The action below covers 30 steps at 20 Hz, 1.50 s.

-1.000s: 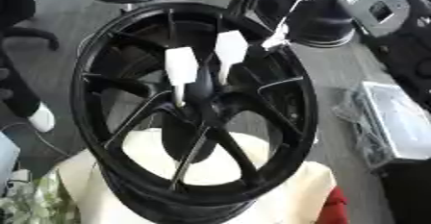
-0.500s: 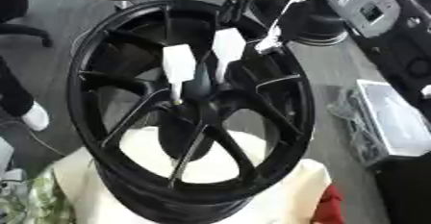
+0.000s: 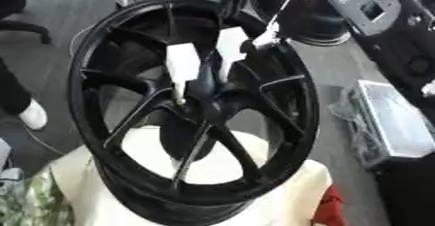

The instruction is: Pull the pin out of the wheel hub.

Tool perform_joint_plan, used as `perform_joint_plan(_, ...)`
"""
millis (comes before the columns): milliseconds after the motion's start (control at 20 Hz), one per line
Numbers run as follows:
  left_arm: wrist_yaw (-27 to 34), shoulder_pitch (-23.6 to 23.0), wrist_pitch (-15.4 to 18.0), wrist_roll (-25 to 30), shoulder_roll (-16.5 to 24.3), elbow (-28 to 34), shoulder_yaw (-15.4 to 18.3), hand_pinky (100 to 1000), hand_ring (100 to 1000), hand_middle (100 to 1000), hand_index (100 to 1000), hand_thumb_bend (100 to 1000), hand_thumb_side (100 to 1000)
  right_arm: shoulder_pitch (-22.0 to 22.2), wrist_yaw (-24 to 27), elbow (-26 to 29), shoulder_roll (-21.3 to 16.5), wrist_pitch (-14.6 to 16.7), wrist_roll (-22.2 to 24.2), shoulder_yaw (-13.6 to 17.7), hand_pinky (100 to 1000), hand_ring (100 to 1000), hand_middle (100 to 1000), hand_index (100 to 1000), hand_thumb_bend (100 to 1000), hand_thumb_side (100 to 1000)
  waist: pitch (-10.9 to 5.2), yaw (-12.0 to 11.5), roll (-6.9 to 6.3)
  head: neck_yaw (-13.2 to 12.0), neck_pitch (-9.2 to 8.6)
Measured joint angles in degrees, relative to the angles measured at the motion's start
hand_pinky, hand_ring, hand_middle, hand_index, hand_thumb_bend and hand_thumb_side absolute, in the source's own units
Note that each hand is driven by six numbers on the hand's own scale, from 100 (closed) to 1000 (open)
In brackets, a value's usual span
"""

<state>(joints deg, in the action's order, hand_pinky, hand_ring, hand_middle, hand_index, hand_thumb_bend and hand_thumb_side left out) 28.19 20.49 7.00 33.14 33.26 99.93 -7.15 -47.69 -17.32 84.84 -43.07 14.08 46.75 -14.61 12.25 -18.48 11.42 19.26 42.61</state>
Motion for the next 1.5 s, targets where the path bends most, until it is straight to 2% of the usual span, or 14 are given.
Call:
perform_joint_plan(1050, -1.5, -0.3, 0.6, 0.1, 0.0, 0.3, -0.1, 845, 924, 859, 873, 110, 800, 1.3, -0.7, -2.3, 0.6, 0.4, 0.1, 0.9, 772, 746, 724, 827, 407, 421, 1.35, -0.7, 0.47, 0.8, -0.49)
perform_joint_plan(1500, -2.1, -0.3, 1.0, 0.2, 0.0, 0.4, -0.1, 847, 926, 856, 873, 107, 799, 1.4, -0.6, -3.0, 1.0, 0.2, -0.6, 1.3, 759, 720, 648, 773, 356, 388, 1.59, -0.8, 0.50, 1.0, -0.64)
